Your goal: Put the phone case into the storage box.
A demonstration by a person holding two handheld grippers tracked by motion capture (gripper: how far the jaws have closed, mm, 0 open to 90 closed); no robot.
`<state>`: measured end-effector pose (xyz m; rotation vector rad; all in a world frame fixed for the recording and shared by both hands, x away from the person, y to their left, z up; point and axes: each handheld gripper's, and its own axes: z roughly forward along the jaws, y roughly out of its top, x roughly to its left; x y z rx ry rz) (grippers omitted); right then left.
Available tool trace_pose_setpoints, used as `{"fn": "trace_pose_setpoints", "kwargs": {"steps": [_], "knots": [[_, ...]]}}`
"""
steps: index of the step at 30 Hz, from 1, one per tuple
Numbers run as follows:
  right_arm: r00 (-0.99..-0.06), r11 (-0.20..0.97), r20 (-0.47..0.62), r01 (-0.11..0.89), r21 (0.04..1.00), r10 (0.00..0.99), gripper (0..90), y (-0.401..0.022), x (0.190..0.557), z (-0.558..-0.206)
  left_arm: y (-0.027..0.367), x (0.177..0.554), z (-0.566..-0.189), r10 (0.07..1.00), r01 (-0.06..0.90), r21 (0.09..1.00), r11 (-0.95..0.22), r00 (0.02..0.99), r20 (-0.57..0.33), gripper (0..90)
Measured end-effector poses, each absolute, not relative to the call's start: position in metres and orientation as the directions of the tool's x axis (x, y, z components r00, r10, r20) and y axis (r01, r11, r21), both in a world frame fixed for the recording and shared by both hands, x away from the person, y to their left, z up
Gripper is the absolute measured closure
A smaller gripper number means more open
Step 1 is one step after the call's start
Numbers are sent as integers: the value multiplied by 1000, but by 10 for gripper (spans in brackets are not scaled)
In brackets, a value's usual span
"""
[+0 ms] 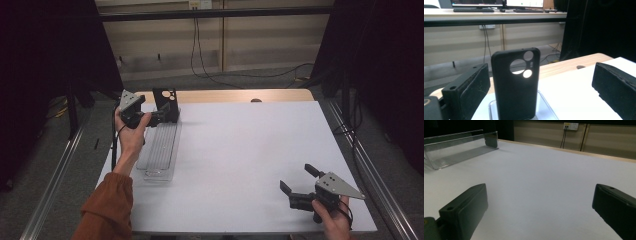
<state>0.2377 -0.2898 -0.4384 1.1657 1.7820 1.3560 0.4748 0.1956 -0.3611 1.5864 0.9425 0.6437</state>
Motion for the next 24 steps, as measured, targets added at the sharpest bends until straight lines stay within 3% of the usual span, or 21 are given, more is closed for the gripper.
{"fn": "trace_pose_setpoints", "kwargs": {"steps": [24], "knots": [[-422,78,41,259,963,906,0,-288,236,-435,194,427,-367,780,216,975,-40,617,-105,30]]}}
